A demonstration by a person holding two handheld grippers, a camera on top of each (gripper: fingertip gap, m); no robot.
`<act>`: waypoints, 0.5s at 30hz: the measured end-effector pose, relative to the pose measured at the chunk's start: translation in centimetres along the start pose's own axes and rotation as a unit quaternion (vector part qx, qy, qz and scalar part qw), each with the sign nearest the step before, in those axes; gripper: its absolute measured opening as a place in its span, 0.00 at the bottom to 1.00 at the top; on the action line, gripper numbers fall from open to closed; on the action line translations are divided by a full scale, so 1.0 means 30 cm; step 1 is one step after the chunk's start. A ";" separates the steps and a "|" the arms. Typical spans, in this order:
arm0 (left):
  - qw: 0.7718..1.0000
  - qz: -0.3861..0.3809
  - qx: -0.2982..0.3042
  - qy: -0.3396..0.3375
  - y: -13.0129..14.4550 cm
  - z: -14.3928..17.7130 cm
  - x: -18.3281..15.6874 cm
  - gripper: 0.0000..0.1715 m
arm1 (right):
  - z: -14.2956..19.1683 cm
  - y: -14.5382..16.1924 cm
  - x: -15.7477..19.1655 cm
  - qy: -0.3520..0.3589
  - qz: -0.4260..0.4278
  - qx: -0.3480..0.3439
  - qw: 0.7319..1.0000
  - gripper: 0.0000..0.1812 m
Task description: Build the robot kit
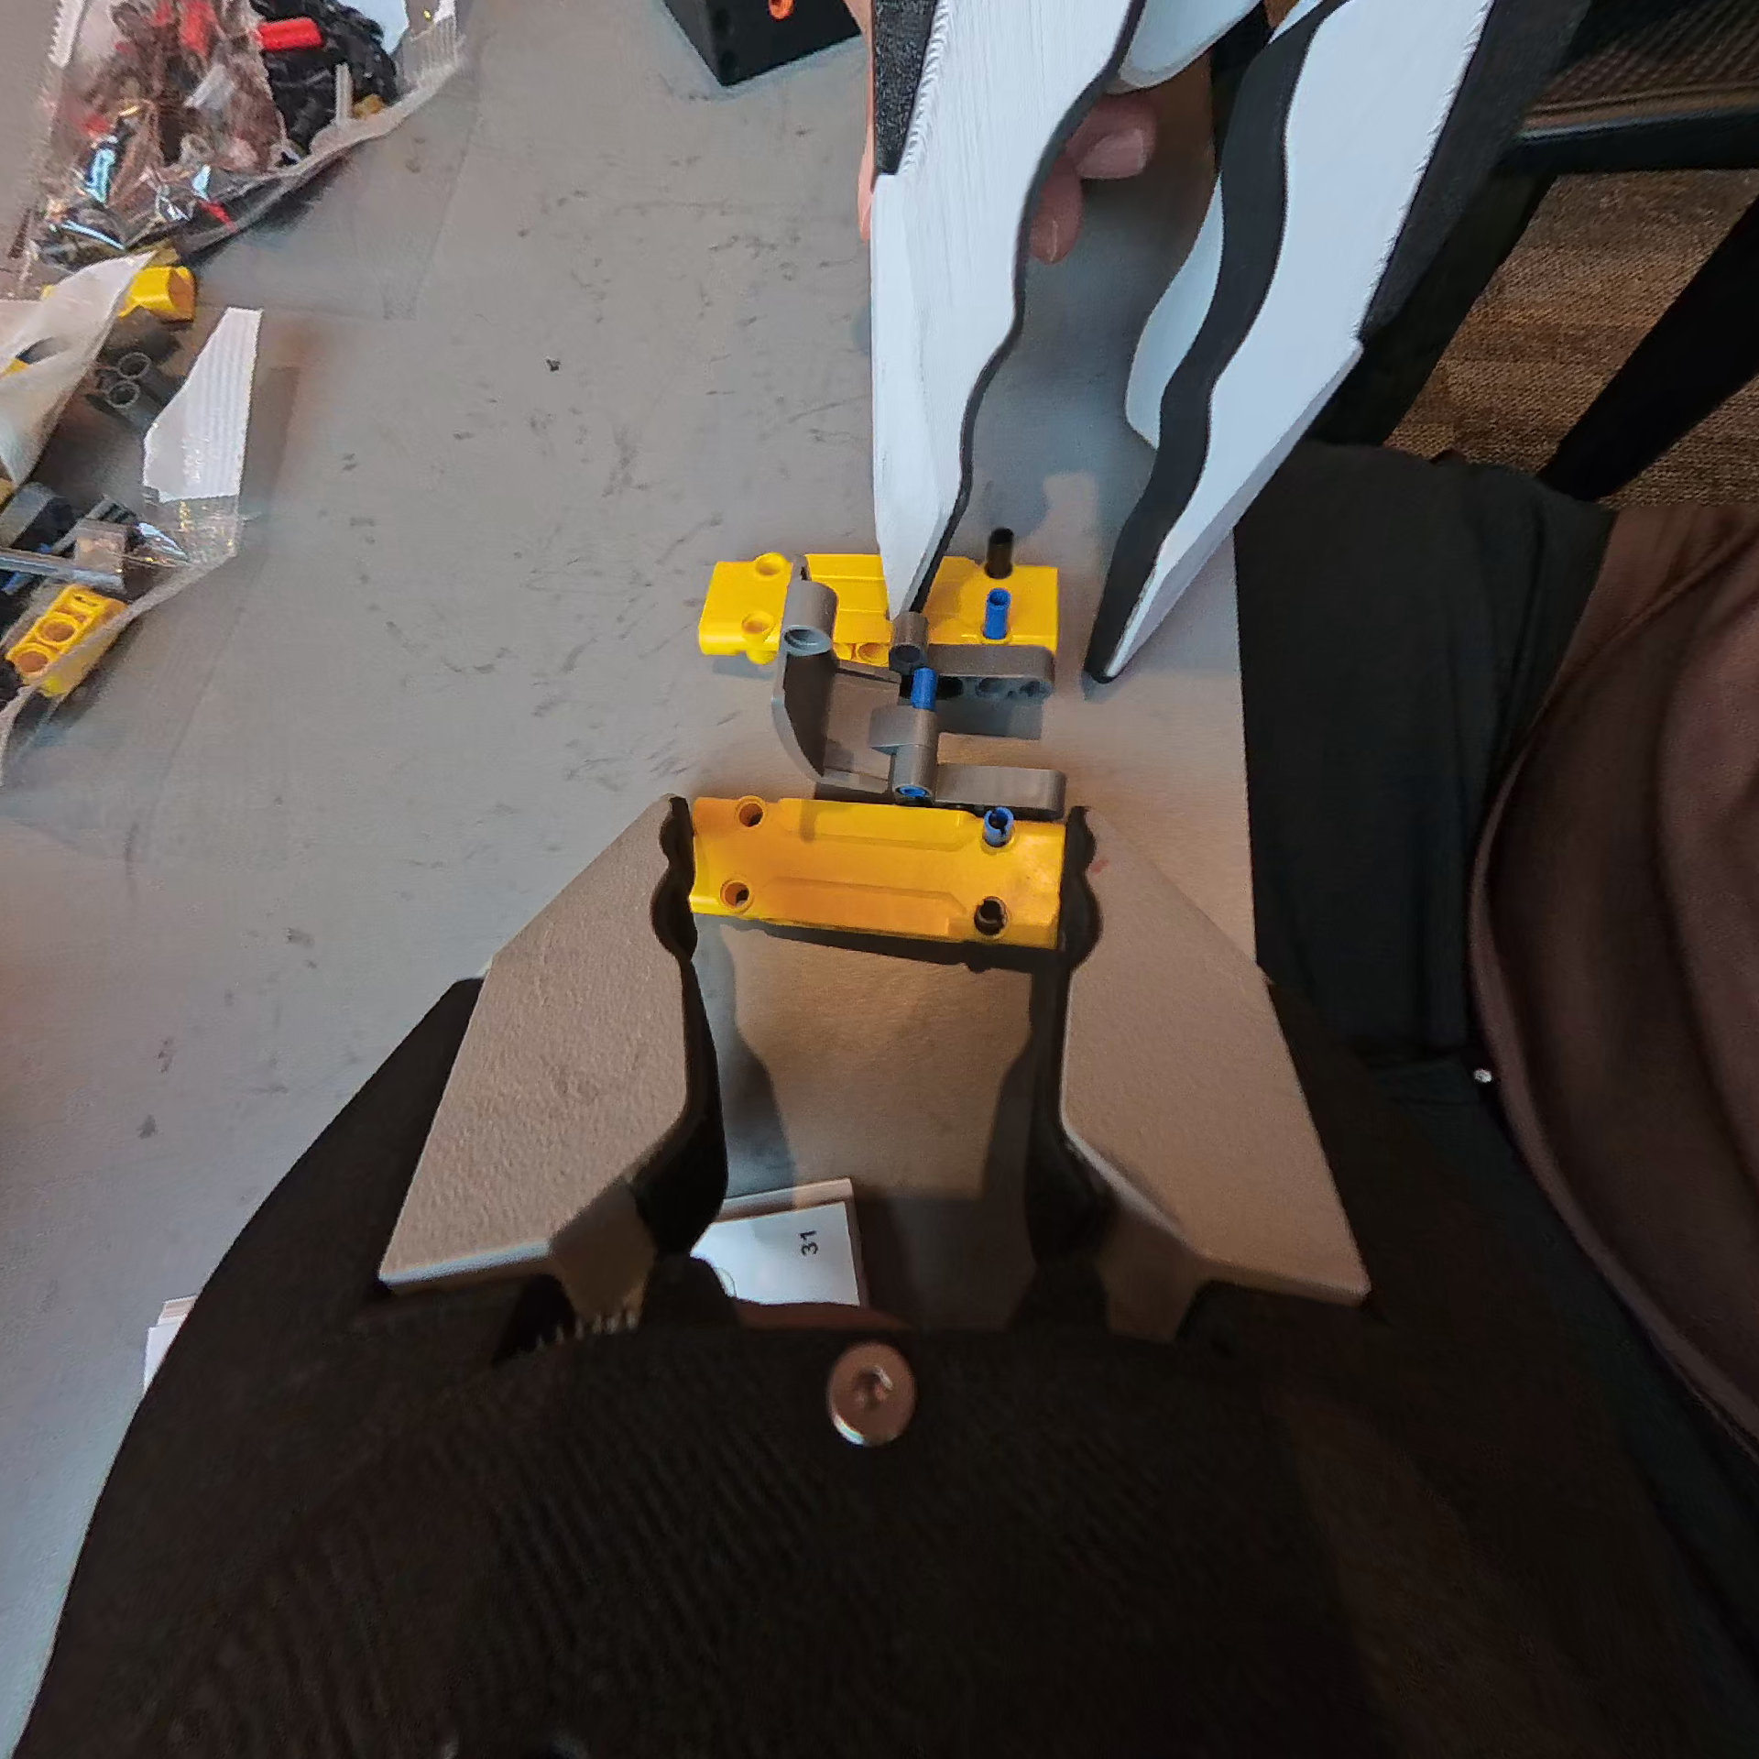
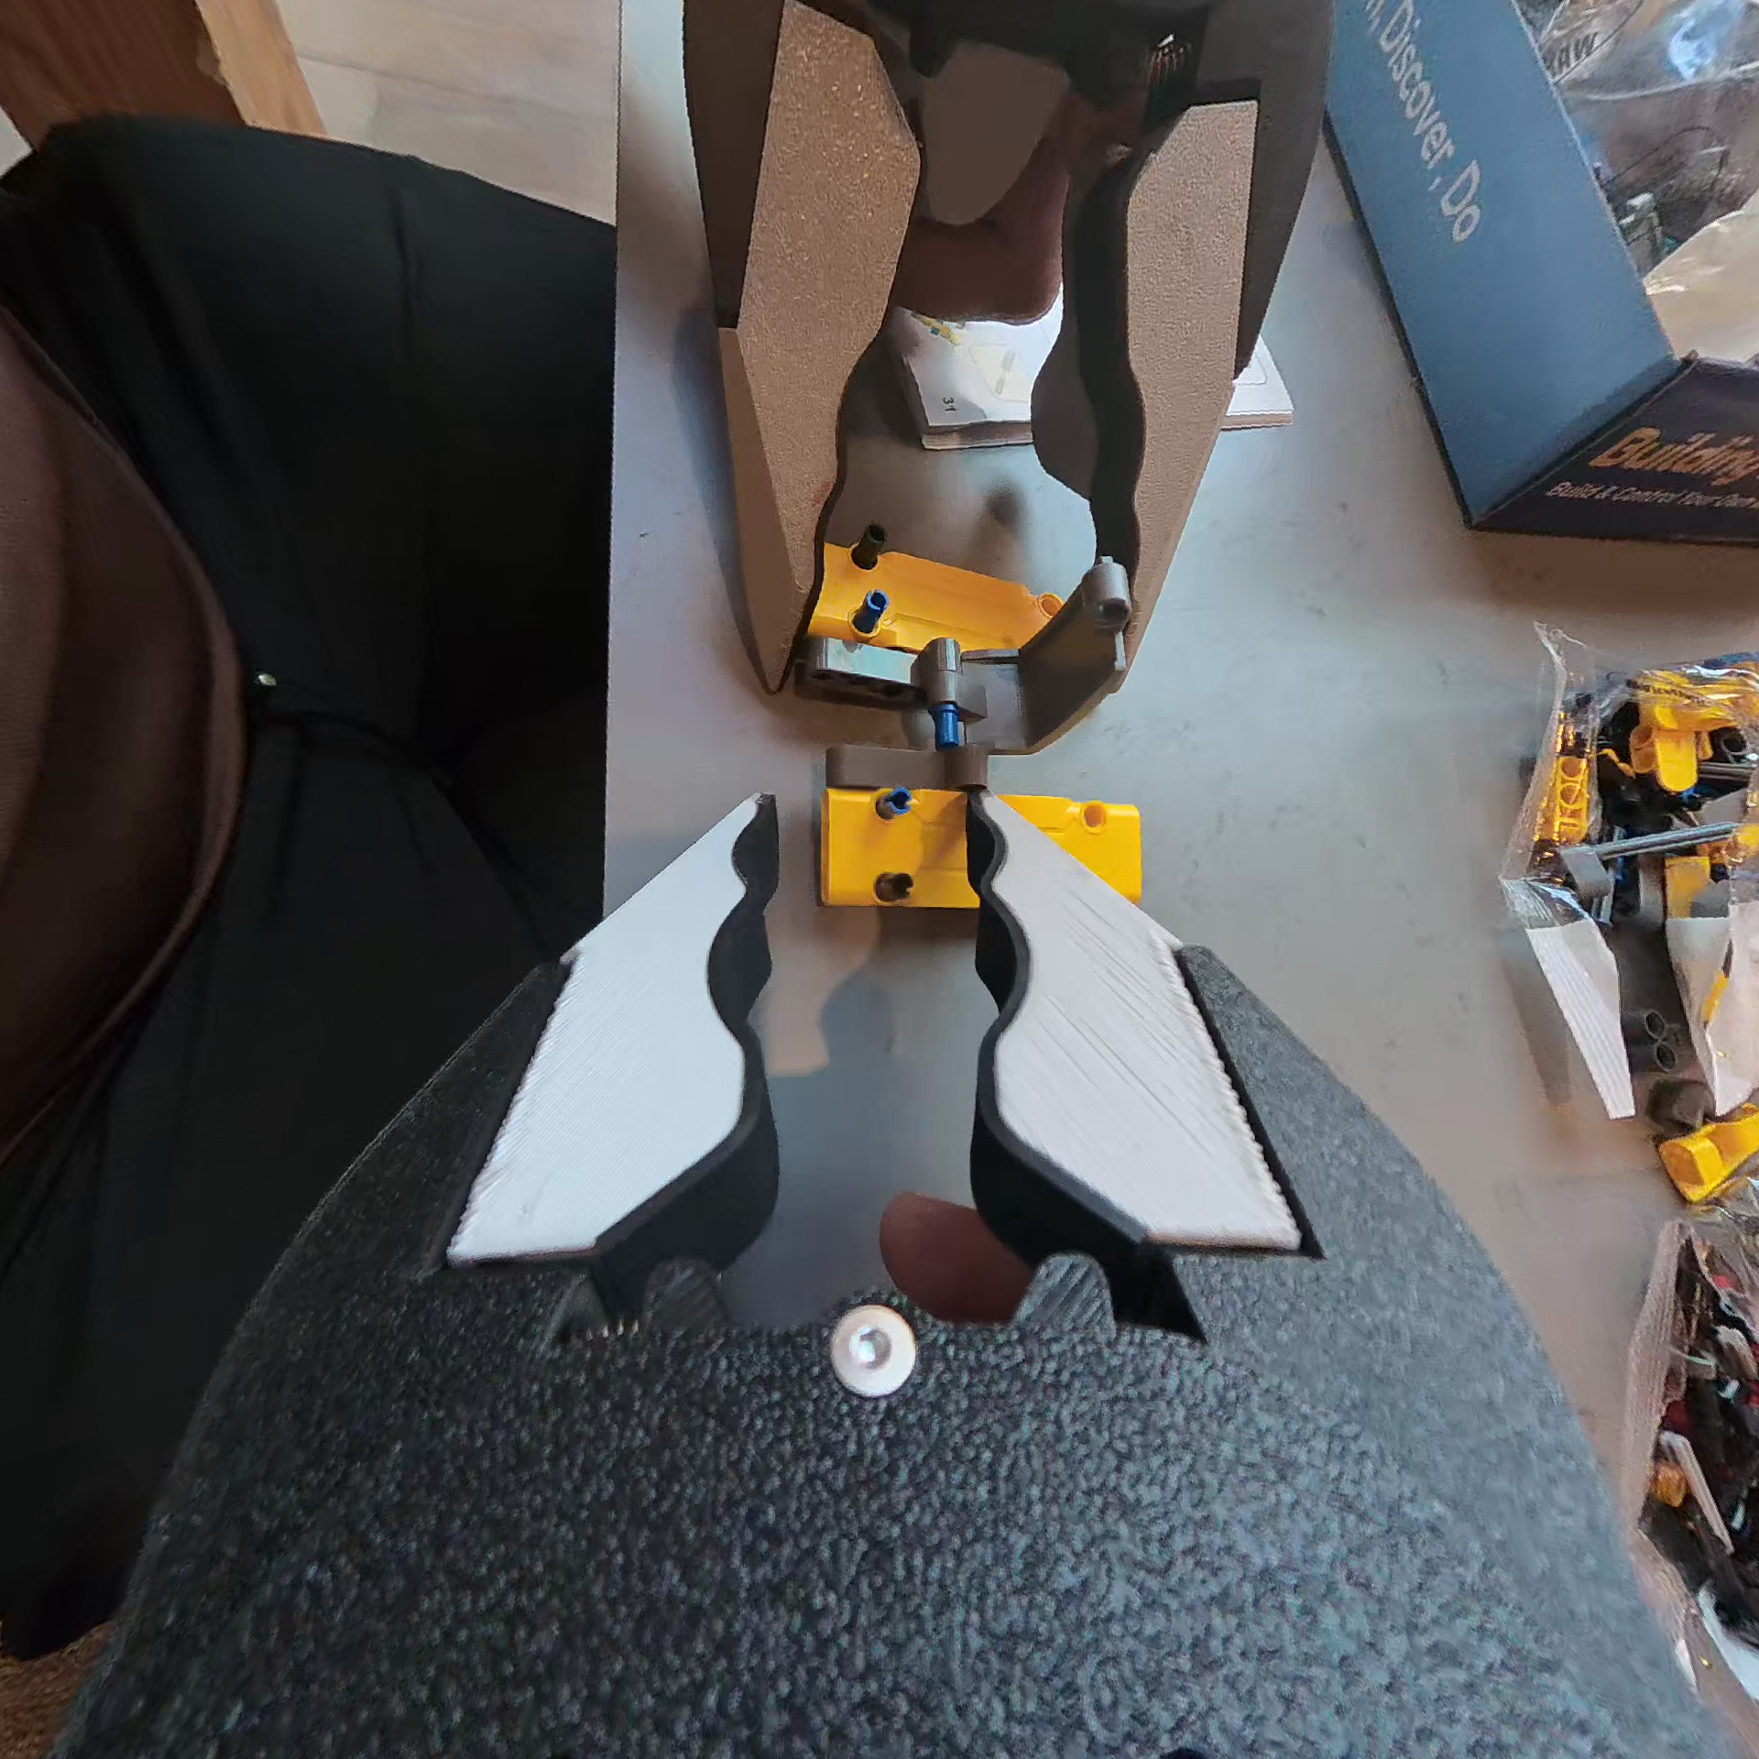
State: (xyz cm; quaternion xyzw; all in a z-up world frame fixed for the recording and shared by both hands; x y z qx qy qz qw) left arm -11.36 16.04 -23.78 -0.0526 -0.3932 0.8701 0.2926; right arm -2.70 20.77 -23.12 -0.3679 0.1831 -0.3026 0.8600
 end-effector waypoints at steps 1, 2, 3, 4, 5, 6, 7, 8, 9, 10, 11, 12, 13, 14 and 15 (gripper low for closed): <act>1.000 0.001 0.000 0.000 0.000 0.000 0.001 0.44 | 0.000 0.000 -0.001 0.001 -0.001 -0.001 1.000 0.22; 1.000 0.003 0.000 -0.002 0.000 -0.001 0.003 0.44 | 0.000 -0.001 -0.003 0.003 -0.002 -0.002 1.000 0.22; 1.000 0.006 0.001 -0.005 0.000 -0.001 0.006 0.44 | 0.000 0.000 -0.005 0.006 -0.003 0.000 1.000 0.20; 1.000 0.009 0.002 -0.008 0.000 -0.002 0.010 0.44 | -0.001 0.000 -0.008 0.012 -0.002 0.002 1.000 0.18; 1.000 0.014 0.003 -0.012 0.000 -0.003 0.015 0.44 | -0.001 0.001 -0.010 0.017 0.003 0.004 1.000 0.18; 1.000 0.017 0.003 -0.013 0.001 -0.003 0.018 0.44 | -0.001 0.003 -0.010 0.020 0.009 0.008 1.000 0.18; 1.000 0.018 0.004 -0.016 0.001 -0.003 0.019 0.44 | 0.001 0.006 -0.011 0.022 0.011 0.010 1.000 0.18; 1.000 0.018 0.004 -0.017 0.001 -0.004 0.020 0.44 | 0.002 0.008 -0.013 0.024 0.009 0.010 1.000 0.19; 1.000 0.021 0.005 -0.020 0.000 -0.004 0.021 0.44 | 0.003 0.009 -0.017 0.025 0.004 0.010 1.000 0.19; 0.999 0.024 0.005 -0.023 -0.001 -0.005 0.021 0.44 | 0.003 0.009 -0.022 0.027 -0.001 0.009 1.000 0.19; 0.999 0.027 0.006 -0.027 -0.002 -0.006 0.020 0.44 | 0.000 0.008 -0.023 0.026 -0.003 0.010 1.000 0.20; 0.999 0.031 0.007 -0.030 -0.003 -0.007 0.019 0.44 | -0.002 0.006 -0.023 0.025 -0.001 0.011 1.000 0.20; 0.999 0.033 0.008 -0.033 -0.003 -0.008 0.019 0.44 | -0.005 0.005 -0.024 0.026 0.002 0.012 1.000 0.20; 0.999 0.036 0.008 -0.035 -0.004 -0.009 0.020 0.44 | -0.007 0.005 -0.025 0.029 0.004 0.014 0.999 0.20; 0.999 0.038 0.009 -0.037 -0.005 -0.010 0.021 0.44 | -0.007 0.005 -0.028 0.033 0.004 0.014 0.999 0.19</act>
Point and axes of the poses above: each gripper's, where its closed fingertips meet, z back along the fingers, y out of its underside, x = y × z across the jaws, the point moved 5 cm from there along z, back along the fingers, and after that the axes turned 11 degrees about -y, right-handed, at the moved point
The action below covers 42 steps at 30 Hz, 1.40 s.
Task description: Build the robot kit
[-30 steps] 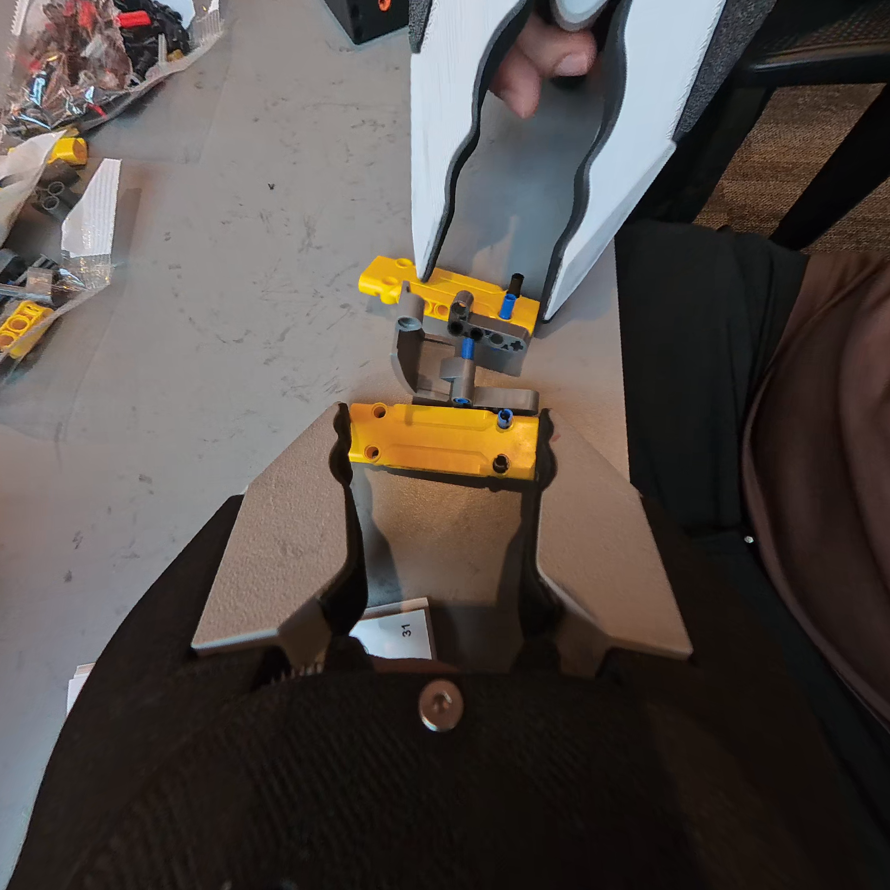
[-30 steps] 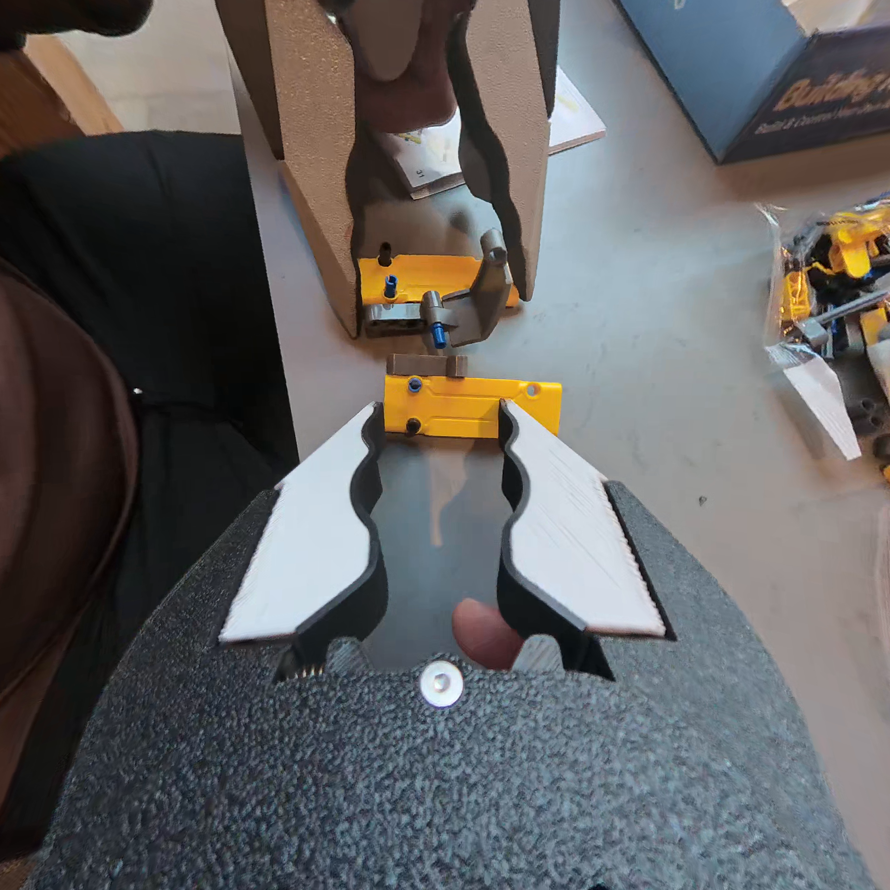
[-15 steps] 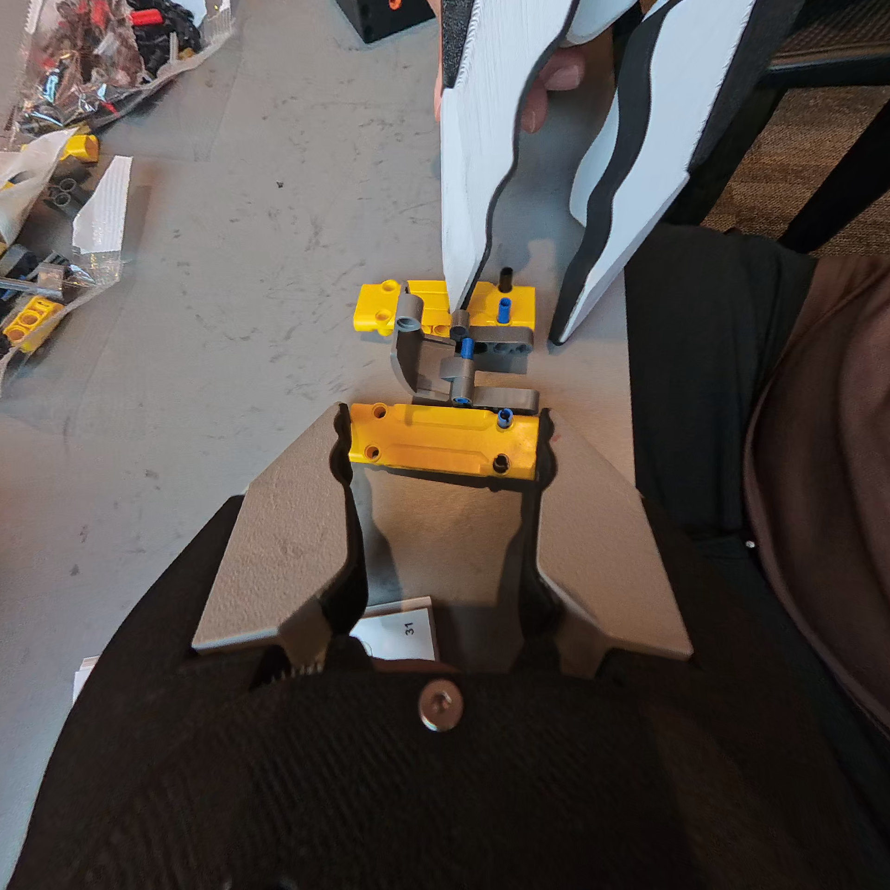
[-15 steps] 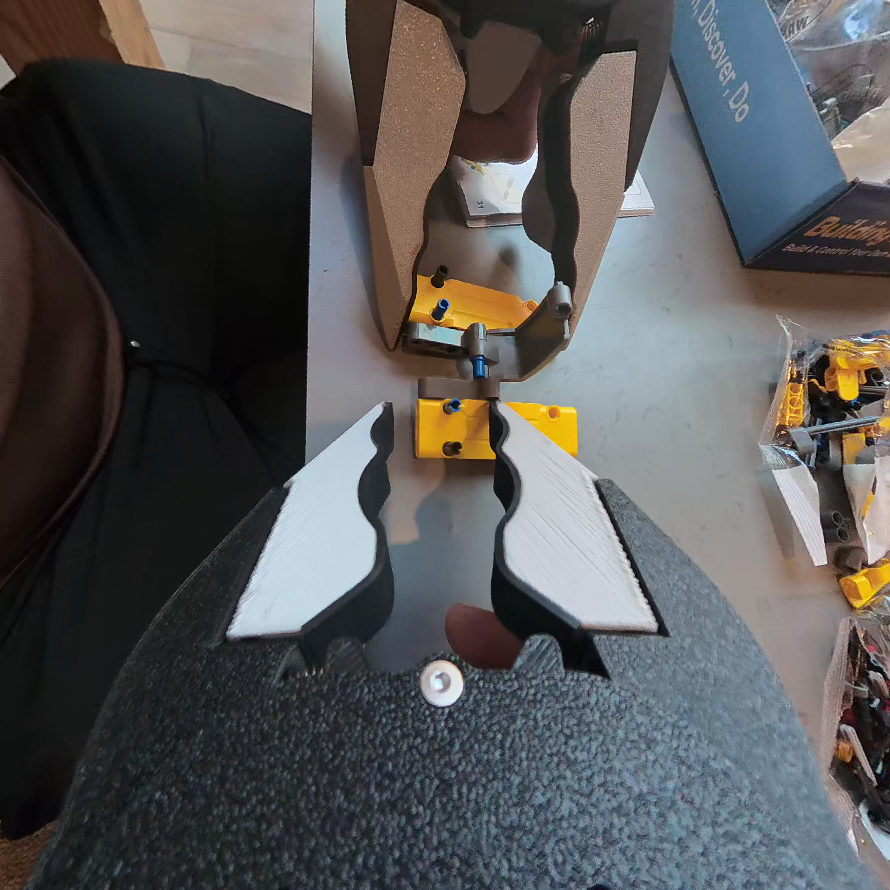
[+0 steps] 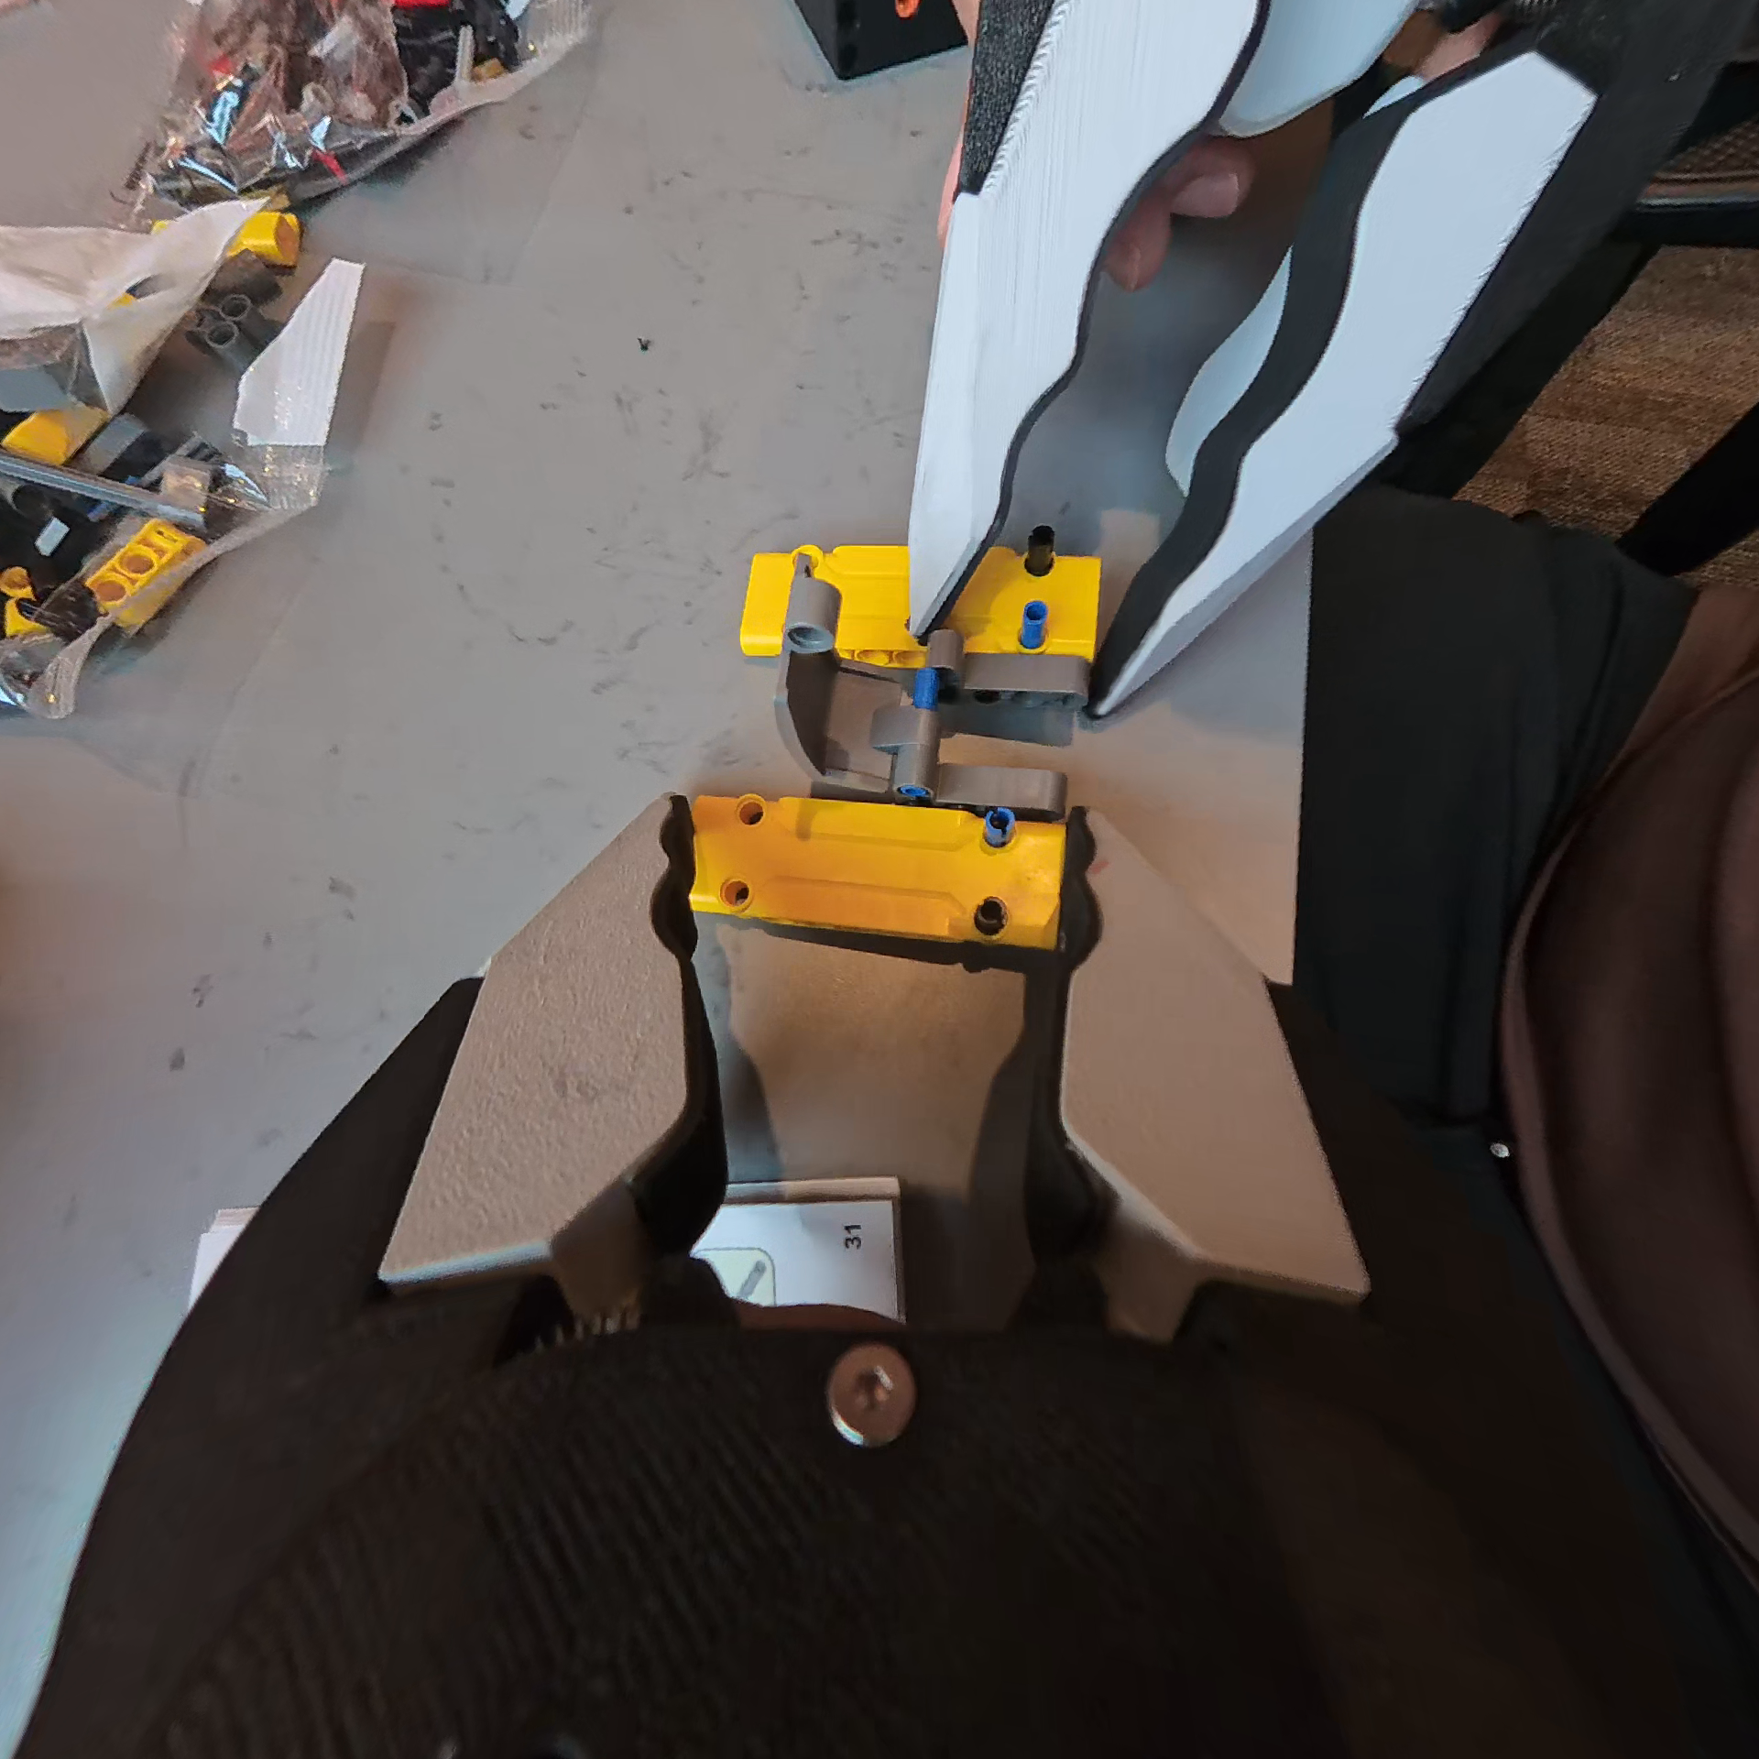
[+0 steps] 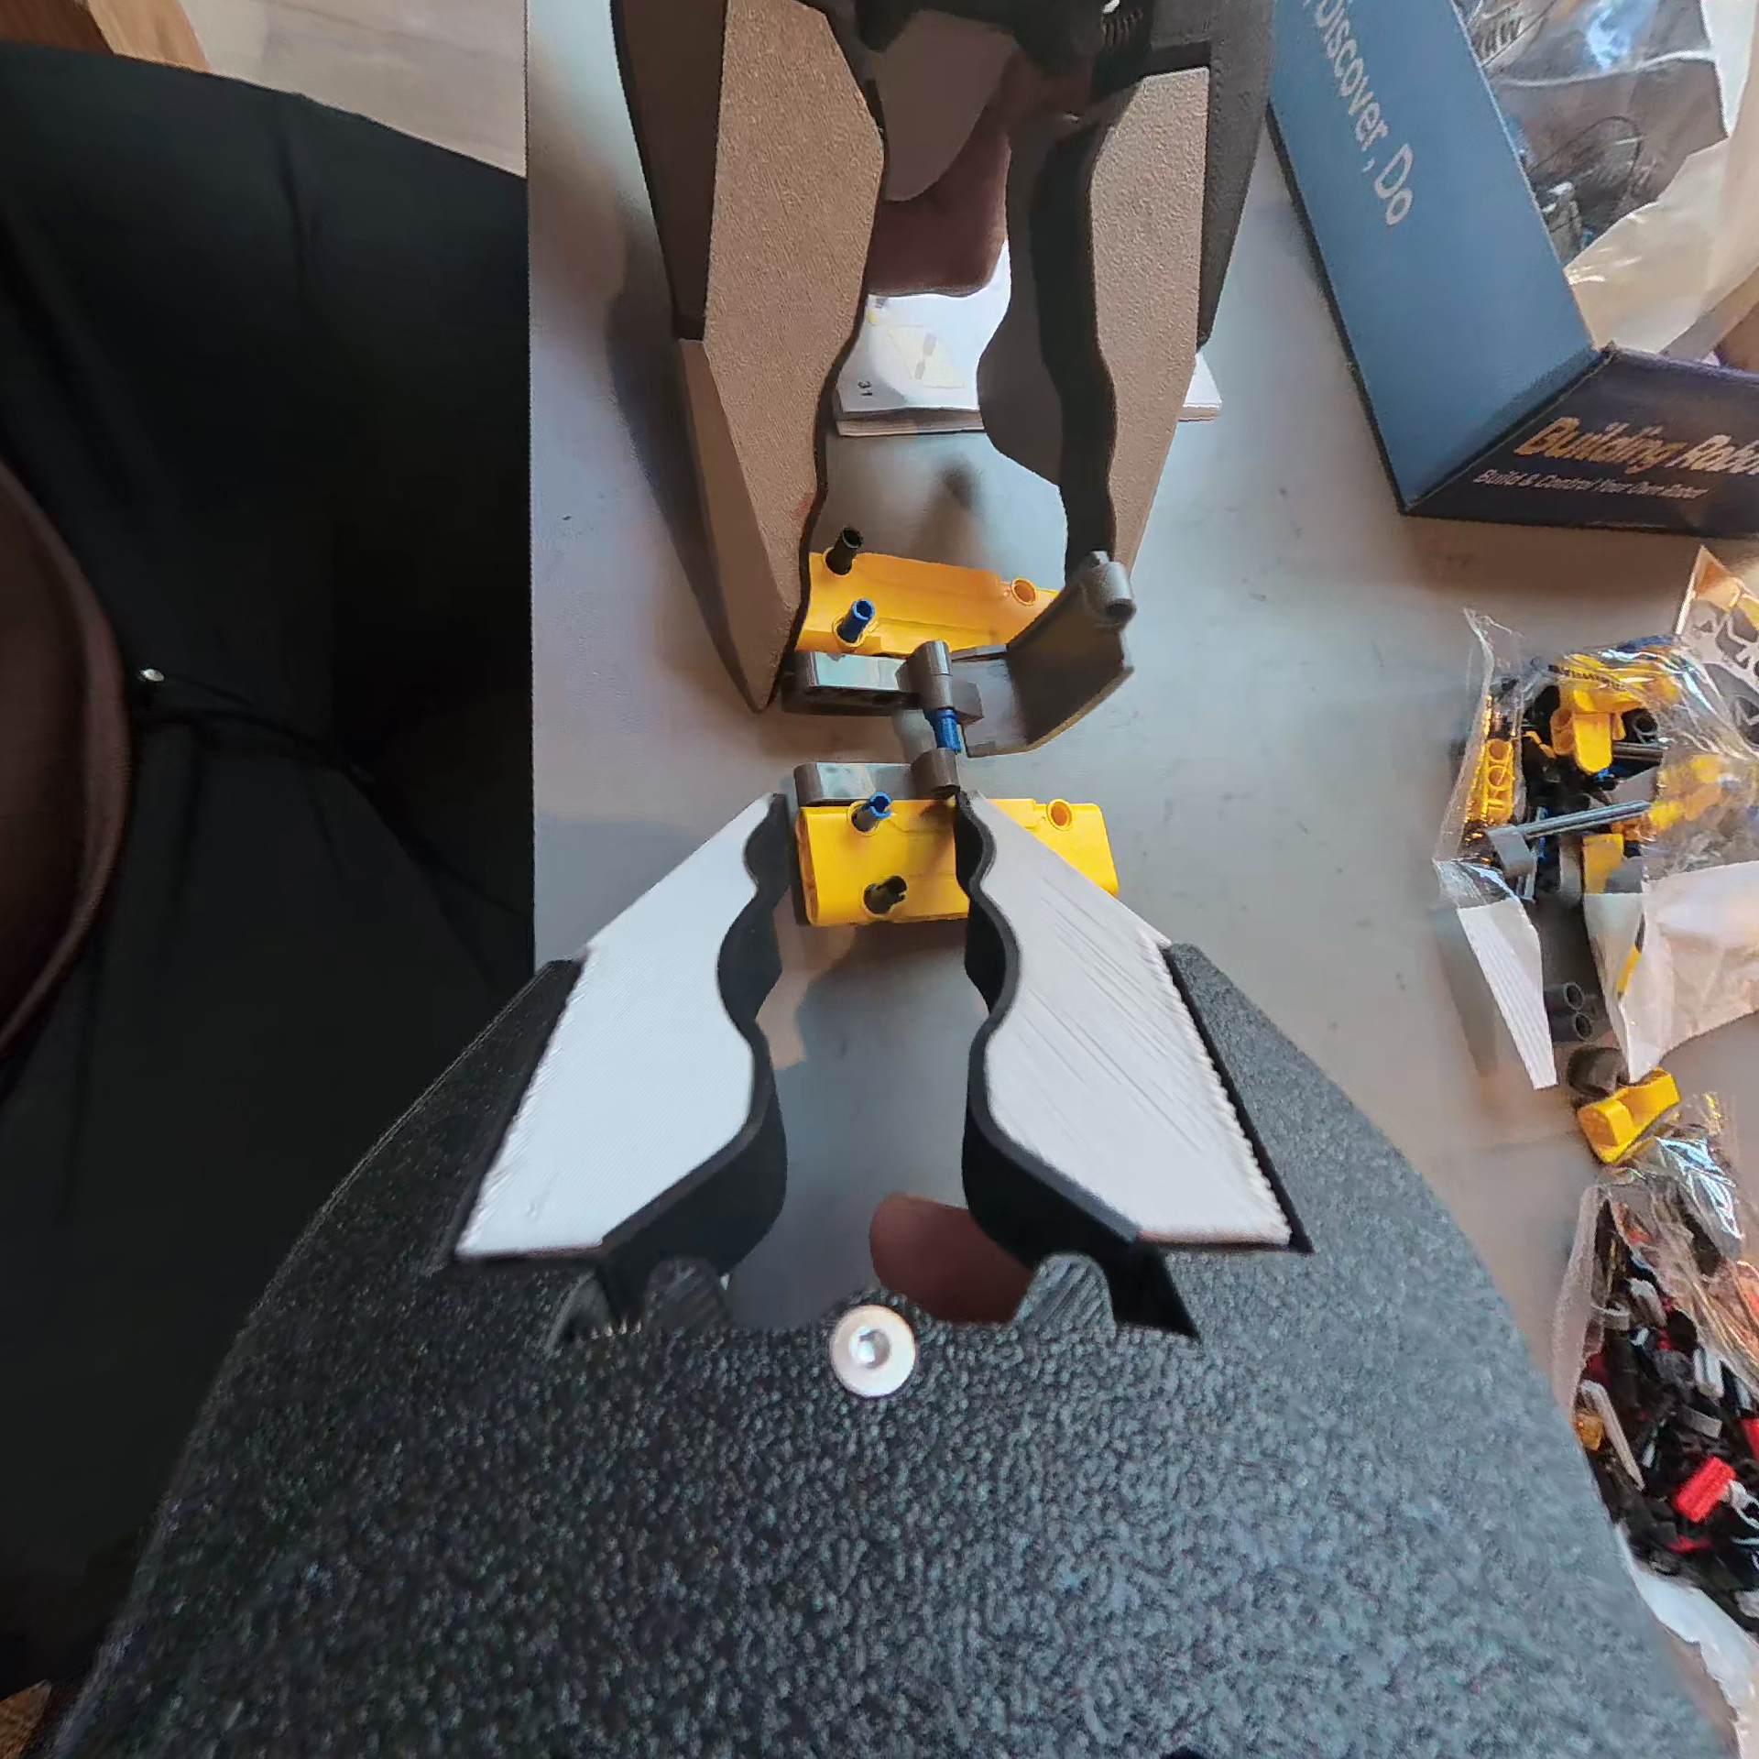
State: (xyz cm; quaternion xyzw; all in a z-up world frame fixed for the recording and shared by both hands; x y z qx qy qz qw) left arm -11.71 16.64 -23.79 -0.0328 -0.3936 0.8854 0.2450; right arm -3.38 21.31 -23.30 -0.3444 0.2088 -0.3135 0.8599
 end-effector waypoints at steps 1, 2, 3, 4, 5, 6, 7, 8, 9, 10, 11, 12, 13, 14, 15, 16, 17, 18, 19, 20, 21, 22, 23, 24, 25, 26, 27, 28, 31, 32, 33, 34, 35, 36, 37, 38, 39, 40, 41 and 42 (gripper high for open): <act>1.000 0.001 0.000 -0.001 0.000 -0.001 0.000 0.44 | 0.000 0.001 -0.004 0.003 -0.003 -0.001 1.000 0.18; 1.000 0.002 0.001 -0.003 -0.001 -0.001 0.000 0.44 | 0.001 0.002 -0.007 0.004 -0.007 -0.002 1.000 0.18; 1.000 0.002 0.001 -0.004 -0.001 -0.002 0.000 0.44 | 0.000 0.002 -0.008 0.005 -0.009 -0.001 1.000 0.18; 1.000 0.002 0.001 -0.004 -0.001 -0.001 0.000 0.44 | 0.000 0.002 -0.007 0.007 -0.007 -0.001 1.000 0.18; 1.000 0.002 0.001 -0.004 -0.001 -0.001 0.000 0.44 | -0.001 0.003 -0.007 0.010 -0.006 -0.001 1.000 0.18; 1.000 0.003 0.002 -0.005 -0.001 -0.002 -0.001 0.44 | -0.002 0.003 -0.007 0.013 -0.004 0.000 1.000 0.18; 1.000 0.004 0.003 -0.005 -0.002 -0.001 -0.001 0.44 | -0.002 0.003 -0.006 0.016 -0.002 0.000 1.000 0.18; 1.000 0.004 0.003 -0.006 -0.002 -0.002 -0.001 0.44 | -0.002 0.003 -0.006 0.018 -0.001 0.000 1.000 0.18; 1.000 0.003 0.003 -0.006 -0.002 -0.002 -0.002 0.44 | -0.002 0.003 -0.006 0.019 0.000 0.000 1.000 0.18; 1.000 0.002 0.002 -0.005 -0.003 -0.002 -0.003 0.44 | -0.003 0.003 -0.006 0.019 0.000 -0.001 1.000 0.18; 1.000 0.002 0.002 -0.005 -0.003 -0.002 -0.003 0.44 | -0.003 0.003 -0.006 0.019 0.000 -0.001 1.000 0.18; 1.000 0.001 0.002 -0.005 -0.003 -0.003 -0.003 0.44 | -0.003 0.003 -0.007 0.018 0.000 -0.002 1.000 0.18; 1.000 0.001 0.002 -0.005 -0.003 -0.003 -0.003 0.44 | -0.002 0.003 -0.006 0.017 0.001 -0.002 1.000 0.18; 1.000 0.001 0.002 -0.005 -0.003 -0.003 -0.003 0.44 | -0.003 0.002 -0.005 0.017 0.004 -0.002 1.000 0.18; 1.000 0.001 0.002 -0.005 -0.003 -0.003 -0.003 0.44 | -0.003 0.002 -0.005 0.018 0.006 -0.002 1.000 0.18; 1.000 0.000 0.002 -0.004 -0.004 -0.003 -0.004 0.44 | -0.004 0.001 -0.006 0.018 0.007 -0.003 1.000 0.18; 1.000 -0.001 0.002 -0.004 -0.004 -0.003 -0.004 0.44 | -0.006 -0.001 -0.006 0.019 0.009 -0.002 1.000 0.18; 1.000 -0.001 0.002 -0.004 -0.004 -0.003 -0.004 0.44 | -0.006 -0.001 -0.005 0.022 0.013 -0.002 1.000 0.18; 1.000 -0.001 0.002 -0.005 -0.005 -0.003 -0.004 0.44 | -0.007 -0.002 -0.005 0.024 0.014 -0.001 1.000 0.18; 1.000 0.000 0.002 -0.006 -0.005 -0.004 -0.005 0.44 | -0.007 -0.002 -0.004 0.027 0.017 0.000 0.999 0.18; 1.000 0.000 0.002 -0.007 -0.006 -0.004 -0.006 0.44 | -0.007 -0.002 -0.003 0.030 0.021 0.001 0.999 0.18; 1.000 -0.001 0.002 -0.007 -0.006 -0.005 -0.006 0.44 | -0.007 -0.002 -0.002 0.033 0.024 0.002 0.999 0.18; 1.000 -0.001 0.002 -0.006 -0.007 -0.005 -0.007 0.44 | -0.008 -0.003 -0.001 0.035 0.027 0.002 0.999 0.18; 1.000 -0.003 0.001 -0.005 -0.007 -0.005 -0.007 0.44 | -0.008 -0.003 -0.001 0.037 0.033 0.003 0.999 0.18; 1.000 -0.006 0.001 -0.002 -0.008 -0.005 -0.008 0.44 | -0.008 -0.004 0.000 0.039 0.044 0.005 0.998 0.18; 1.000 -0.014 -0.002 0.001 -0.010 -0.005 -0.013 0.44 | -0.009 -0.005 0.003 0.043 0.058 0.007 0.997 0.17; 1.000 -0.017 0.002 0.000 -0.011 -0.004 -0.013 0.44 | -0.009 -0.007 0.004 0.045 0.065 0.013 0.997 0.17; 1.000 -0.016 0.008 -0.002 -0.012 -0.004 -0.014 0.44 | -0.009 -0.008 0.004 0.046 0.061 0.019 0.997 0.17; 1.000 -0.012 0.015 -0.007 -0.013 -0.003 -0.015 0.44 | -0.007 -0.015 0.011 0.059 0.084 0.056 0.993 0.16; 1.000 -0.010 0.019 -0.006 -0.011 -0.001 -0.014 0.44 | -0.006 -0.018 0.016 0.064 0.099 0.069 0.991 0.14; 1.000 -0.008 0.026 -0.004 -0.008 0.003 -0.012 0.44 | -0.008 -0.020 0.021 0.069 0.107 0.075 0.989 0.14; 0.999 -0.009 0.032 -0.003 -0.005 0.006 -0.010 0.44 | -0.011 -0.022 0.024 0.073 0.108 0.074 0.989 0.13; 0.999 -0.008 0.037 -0.003 -0.003 0.009 -0.009 0.44 | -0.011 -0.023 0.025 0.077 0.112 0.077 0.988 0.13; 0.999 -0.006 0.042 -0.006 -0.003 0.009 -0.009 0.44 | -0.010 -0.024 0.027 0.083 0.123 0.084 0.985 0.12; 0.999 -0.004 0.048 -0.009 -0.004 0.010 -0.010 0.44 | -0.010 -0.027 0.027 0.093 0.133 0.090 0.983 0.12; 0.998 -0.005 0.054 -0.012 -0.004 0.011 -0.011 0.44 | -0.011 -0.029 0.028 0.099 0.139 0.091 0.981 0.13; 0.998 -0.006 0.062 -0.014 -0.006 0.012 -0.011 0.44 | -0.012 -0.028 0.028 0.099 0.137 0.087 0.982 0.13; 0.998 -0.006 0.066 -0.015 -0.007 0.012 -0.011 0.44 | -0.012 -0.026 0.026 0.094 0.126 0.078 0.984 0.13; 0.998 -0.006 0.067 -0.015 -0.008 0.011 -0.011 0.44 | -0.011 -0.022 0.023 0.087 0.107 0.068 0.988 0.13; 0.998 -0.004 0.064 -0.014 -0.009 0.009 -0.011 0.44 | -0.010 -0.018 0.020 0.079 0.088 0.059 0.991 0.13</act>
Point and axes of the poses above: each gripper's, where its closed fingertips meet, z back along the fingers, y out of its underside, x = y × z across the jaws, the point moved 5 cm from there along z, back along the fingers, and after that the axes turned 11 degrees about -y, right-handed, at the moved point
